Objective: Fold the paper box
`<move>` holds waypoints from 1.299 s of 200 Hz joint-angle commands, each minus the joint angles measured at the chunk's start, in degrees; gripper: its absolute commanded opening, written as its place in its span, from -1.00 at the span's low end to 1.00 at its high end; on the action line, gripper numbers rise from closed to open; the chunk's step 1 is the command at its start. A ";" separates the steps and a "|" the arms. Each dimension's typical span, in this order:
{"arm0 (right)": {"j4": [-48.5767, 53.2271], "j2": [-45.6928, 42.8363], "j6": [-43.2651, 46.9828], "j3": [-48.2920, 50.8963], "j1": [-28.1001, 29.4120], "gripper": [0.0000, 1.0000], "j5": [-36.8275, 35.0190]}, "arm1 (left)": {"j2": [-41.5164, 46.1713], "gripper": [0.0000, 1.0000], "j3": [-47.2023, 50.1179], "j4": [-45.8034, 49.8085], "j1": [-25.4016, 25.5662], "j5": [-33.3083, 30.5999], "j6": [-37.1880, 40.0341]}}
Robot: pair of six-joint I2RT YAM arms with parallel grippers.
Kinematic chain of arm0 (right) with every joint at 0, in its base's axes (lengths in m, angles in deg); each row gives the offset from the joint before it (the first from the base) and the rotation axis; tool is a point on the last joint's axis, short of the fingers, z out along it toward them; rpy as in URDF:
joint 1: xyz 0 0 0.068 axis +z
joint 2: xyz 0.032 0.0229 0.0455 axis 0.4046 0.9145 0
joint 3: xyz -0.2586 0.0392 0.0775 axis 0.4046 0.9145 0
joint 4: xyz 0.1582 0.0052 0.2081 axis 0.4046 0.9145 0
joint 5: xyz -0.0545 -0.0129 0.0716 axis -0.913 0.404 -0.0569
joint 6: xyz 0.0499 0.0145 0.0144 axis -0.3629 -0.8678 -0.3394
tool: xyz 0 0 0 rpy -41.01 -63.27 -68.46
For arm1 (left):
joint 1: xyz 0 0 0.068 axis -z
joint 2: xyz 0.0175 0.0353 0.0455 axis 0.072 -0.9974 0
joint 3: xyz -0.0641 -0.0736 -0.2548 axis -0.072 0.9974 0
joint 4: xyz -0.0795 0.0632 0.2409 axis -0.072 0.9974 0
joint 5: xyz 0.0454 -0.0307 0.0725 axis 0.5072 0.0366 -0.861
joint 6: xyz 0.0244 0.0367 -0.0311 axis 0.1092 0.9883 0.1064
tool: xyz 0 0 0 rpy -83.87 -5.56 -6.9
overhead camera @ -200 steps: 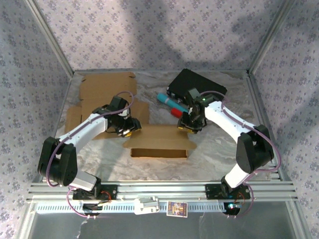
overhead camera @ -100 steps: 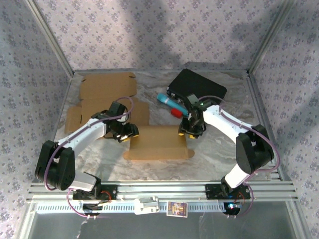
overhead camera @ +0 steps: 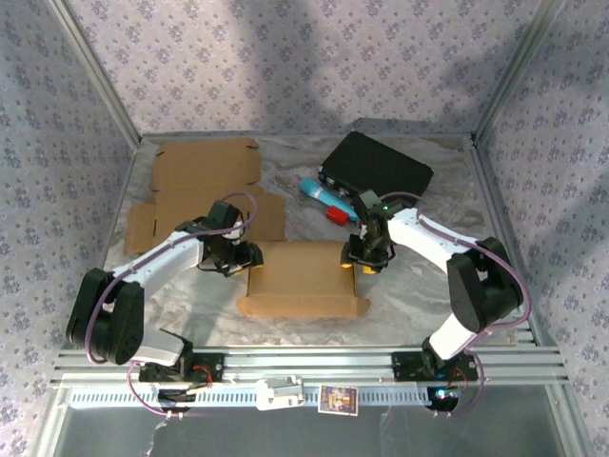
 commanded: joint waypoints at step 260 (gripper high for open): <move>-32.27 -4.93 5.21 22.96 -13.56 0.53 31.41 | 9.87 -0.51 20.67 -21.56 -7.73 9.72 -3.95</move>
